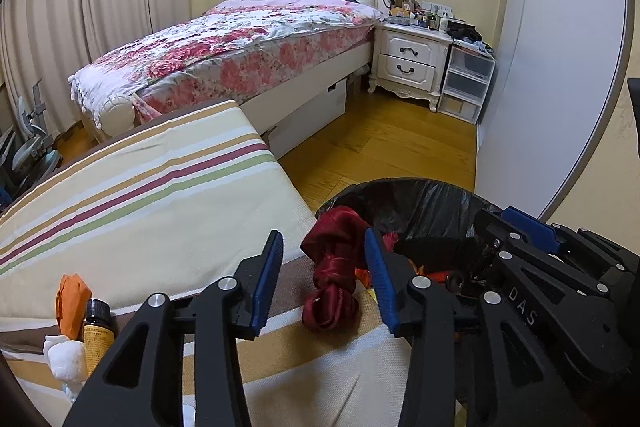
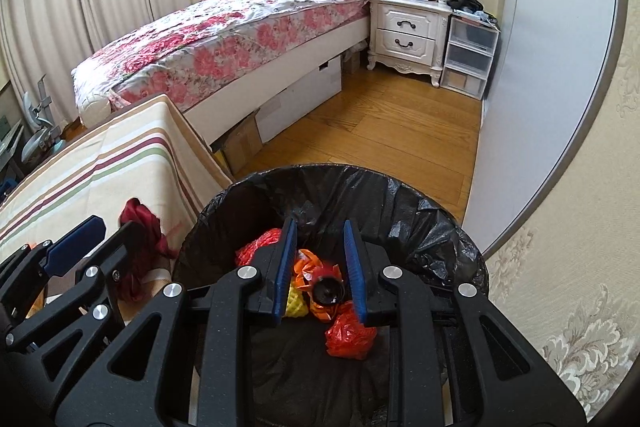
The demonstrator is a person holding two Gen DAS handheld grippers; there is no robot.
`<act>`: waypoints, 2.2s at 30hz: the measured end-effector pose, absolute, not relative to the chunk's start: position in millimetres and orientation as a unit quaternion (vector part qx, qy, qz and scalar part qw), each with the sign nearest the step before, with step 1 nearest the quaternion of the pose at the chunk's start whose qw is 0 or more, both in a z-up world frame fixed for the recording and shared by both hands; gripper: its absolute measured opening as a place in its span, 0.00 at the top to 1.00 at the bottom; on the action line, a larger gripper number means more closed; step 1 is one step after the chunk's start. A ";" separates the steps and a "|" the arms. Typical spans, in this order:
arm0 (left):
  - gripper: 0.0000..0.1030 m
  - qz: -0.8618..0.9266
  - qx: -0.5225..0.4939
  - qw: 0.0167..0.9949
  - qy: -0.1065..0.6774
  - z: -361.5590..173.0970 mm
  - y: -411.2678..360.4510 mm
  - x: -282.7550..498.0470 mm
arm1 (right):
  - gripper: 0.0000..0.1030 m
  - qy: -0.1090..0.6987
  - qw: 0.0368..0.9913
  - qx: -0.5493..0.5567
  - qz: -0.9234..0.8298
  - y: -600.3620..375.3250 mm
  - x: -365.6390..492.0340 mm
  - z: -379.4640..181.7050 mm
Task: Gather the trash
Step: 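Open the left tool to drop the dark red cloth into the bin, then move both open tools back to the white tissue and amber bottle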
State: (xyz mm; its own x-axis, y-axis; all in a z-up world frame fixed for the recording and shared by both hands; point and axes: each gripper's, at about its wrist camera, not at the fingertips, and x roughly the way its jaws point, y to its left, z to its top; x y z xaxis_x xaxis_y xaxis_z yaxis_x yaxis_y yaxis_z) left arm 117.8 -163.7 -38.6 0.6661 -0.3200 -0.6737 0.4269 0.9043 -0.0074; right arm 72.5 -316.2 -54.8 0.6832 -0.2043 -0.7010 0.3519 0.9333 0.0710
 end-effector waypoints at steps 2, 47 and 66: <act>0.52 -0.205 0.074 0.910 0.352 -38.2 -164.3 118.0 | 0.76 0.366 0.912 0.102 -0.155 -317.8 71.4 -54.2; 0.31 -0.103 0.020 0.939 0.327 -8.3 -47.3 84.6 | 0.66 0.345 0.930 0.077 -0.098 -263.1 55.9 -29.6; 0.31 -0.025 -0.029 0.934 0.355 -26.3 39.0 61.5 | 0.66 0.354 0.935 0.023 -0.001 -173.8 47.4 -24.4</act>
State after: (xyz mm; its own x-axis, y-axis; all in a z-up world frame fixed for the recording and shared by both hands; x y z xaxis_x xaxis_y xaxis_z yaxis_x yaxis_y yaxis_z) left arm 61.5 39.0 -26.3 0.7462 -0.0673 -0.6623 0.0268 0.9971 -0.0712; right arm 47.4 -173.8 -24.4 0.7496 0.0137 -0.6618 0.0186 0.9990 0.0417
